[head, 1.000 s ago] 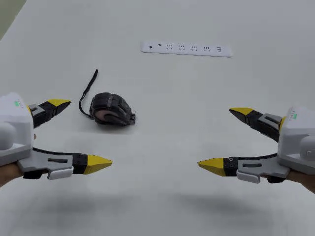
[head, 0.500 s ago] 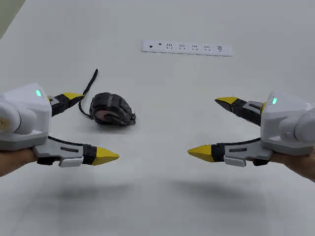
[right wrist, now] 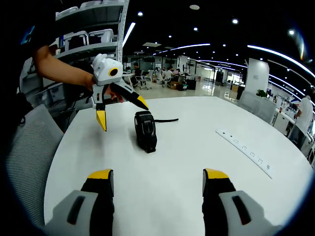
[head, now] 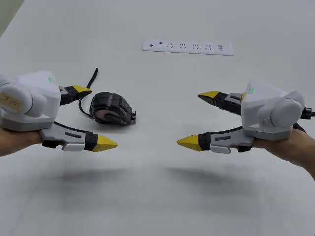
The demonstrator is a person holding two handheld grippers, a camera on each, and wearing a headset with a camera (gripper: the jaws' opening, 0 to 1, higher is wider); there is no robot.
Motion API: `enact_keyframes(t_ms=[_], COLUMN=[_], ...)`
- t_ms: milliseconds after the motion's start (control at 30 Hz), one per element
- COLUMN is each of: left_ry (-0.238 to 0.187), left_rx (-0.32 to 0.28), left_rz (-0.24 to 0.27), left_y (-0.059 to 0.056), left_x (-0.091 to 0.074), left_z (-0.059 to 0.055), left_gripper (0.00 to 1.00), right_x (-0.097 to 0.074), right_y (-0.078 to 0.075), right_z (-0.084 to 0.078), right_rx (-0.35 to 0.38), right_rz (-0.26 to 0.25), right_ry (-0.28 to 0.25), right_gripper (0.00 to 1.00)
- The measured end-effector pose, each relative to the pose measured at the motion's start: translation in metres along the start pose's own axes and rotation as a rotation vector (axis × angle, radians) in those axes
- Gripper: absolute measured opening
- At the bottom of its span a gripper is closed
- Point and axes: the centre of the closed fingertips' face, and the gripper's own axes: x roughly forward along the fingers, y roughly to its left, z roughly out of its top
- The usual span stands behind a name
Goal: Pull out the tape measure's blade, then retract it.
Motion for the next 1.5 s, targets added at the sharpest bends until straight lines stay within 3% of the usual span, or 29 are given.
enact_keyframes(t_ms=[467,867,1433,1500], left_ry=[0.07,0.139,0.215,0.229], left_rx=[0.047,0.098,0.17,0.208], left_rz=[-0.044,-0.084,-0.154,-0.158], left_y=[0.015,0.027,0.035,0.035], left_x=[0.011,0.019,0.026,0.027], left_z=[-0.009,-0.022,-0.029,-0.032], left_gripper=[0.76,0.57,0.34,0.31], right_x=[0.027,0.049,0.083,0.087], right_y=[-0.006,-0.007,-0.001,-0.001], right_z=[0.005,0.004,0.005,0.007], right_rx=[-0.031,-0.034,-0.067,-0.062], right_rz=[0.029,0.07,0.127,0.132], right_ry=[0.003,0.014,0.034,0.029], right_gripper=[0.61,0.5,0.38,0.37])
